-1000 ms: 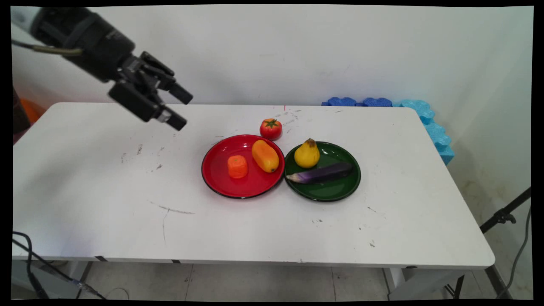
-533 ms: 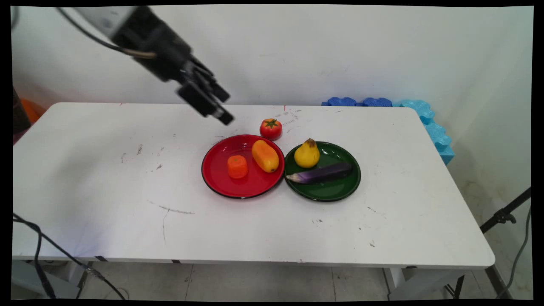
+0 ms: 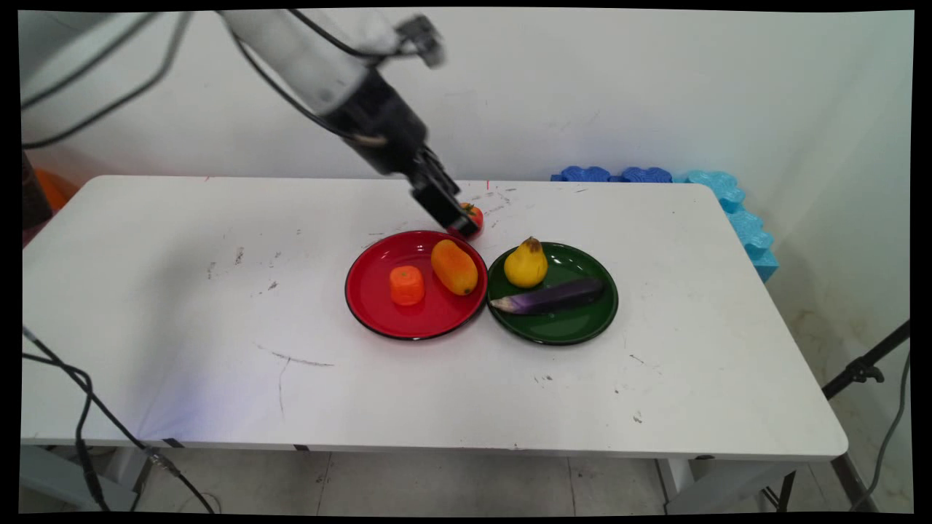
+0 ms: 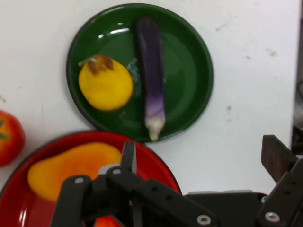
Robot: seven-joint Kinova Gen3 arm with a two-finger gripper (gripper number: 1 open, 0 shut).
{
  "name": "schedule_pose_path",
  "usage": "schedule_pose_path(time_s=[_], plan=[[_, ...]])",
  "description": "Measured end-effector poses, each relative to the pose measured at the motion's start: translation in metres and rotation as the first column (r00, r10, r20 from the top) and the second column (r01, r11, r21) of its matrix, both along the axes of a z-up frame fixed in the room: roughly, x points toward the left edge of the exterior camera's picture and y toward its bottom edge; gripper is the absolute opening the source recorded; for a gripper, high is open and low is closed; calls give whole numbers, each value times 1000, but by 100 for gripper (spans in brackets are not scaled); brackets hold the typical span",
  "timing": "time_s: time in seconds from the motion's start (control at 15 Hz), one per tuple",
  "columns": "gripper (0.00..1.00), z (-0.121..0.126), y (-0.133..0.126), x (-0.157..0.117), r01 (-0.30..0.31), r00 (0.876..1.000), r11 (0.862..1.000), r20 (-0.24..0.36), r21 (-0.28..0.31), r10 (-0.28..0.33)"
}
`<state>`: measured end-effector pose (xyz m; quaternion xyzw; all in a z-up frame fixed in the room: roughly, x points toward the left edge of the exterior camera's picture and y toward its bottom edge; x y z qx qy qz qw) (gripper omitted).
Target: Pick up the eggplant from the green plate
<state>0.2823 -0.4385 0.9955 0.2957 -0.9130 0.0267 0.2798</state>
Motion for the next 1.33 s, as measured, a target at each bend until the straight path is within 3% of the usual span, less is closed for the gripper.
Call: schedule_pose_path(time_s=[0.4,0.73,1.33], plan=[[100,-67,-42,-69,-26,999,1000,32,12,26],[100,-110,-62,-109,-22,999,1000,45,12,21],[100,-163,-85,-157,-28,999,999,38,15,27]])
